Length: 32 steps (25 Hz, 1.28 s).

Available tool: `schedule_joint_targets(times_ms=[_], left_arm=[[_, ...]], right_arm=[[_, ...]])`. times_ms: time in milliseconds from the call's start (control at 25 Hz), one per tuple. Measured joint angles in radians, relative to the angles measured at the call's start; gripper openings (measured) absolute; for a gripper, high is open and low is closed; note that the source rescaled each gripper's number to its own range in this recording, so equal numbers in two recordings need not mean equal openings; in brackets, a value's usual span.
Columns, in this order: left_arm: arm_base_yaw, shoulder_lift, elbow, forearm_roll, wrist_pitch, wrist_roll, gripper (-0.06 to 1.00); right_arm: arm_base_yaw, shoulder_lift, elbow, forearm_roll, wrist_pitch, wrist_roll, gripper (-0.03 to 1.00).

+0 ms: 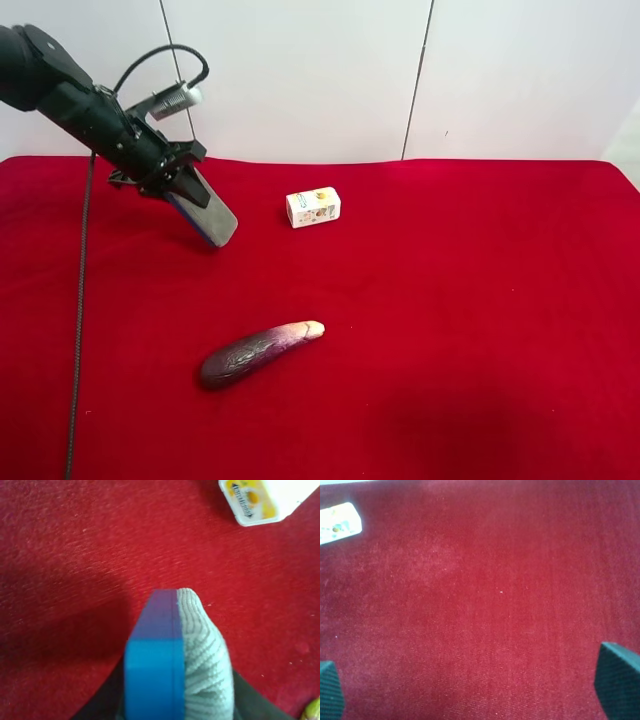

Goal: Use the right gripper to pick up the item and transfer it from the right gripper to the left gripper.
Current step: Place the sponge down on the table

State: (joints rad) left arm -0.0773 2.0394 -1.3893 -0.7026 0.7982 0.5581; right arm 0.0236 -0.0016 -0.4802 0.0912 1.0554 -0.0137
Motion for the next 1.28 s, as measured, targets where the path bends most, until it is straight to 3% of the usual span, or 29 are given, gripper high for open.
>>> schedule_joint_targets(times_ms=[400, 480, 520, 640, 680, 760, 1280], left_arm=[[0.0, 0.009, -0.001, 0.004, -0.007, 0.007, 0.01], [0.0, 0.009, -0.001, 0.003, -0.007, 0.007, 0.06], [0.0, 0.009, -0.001, 0.003, -0.007, 0.007, 0.17], [0.0, 0.009, -0.001, -0.002, -0.007, 0.006, 0.73], [0.0, 0.009, -0.001, -0.004, -0.007, 0.006, 0.85], [0.0, 0.009, -0.001, -0.005, -0.007, 0.005, 0.95], [0.0, -0.035, -0.001, -0.006, -0.006, 0.007, 1.0]], right_arm=[[0.0, 0.0, 0.0, 0.0, 0.0, 0.0, 1.0], [0.0, 0.0, 0.0, 0.0, 0.0, 0.0, 1.0], [0.0, 0.0, 0.0, 0.0, 0.0, 0.0, 1.0], [0.0, 0.0, 0.0, 0.0, 0.0, 0.0, 1.0], [0.0, 0.0, 0.0, 0.0, 0.0, 0.0, 1.0], [0.0, 0.0, 0.0, 0.0, 0.0, 0.0, 1.0], [0.0, 0.0, 0.0, 0.0, 0.0, 0.0, 1.0]])
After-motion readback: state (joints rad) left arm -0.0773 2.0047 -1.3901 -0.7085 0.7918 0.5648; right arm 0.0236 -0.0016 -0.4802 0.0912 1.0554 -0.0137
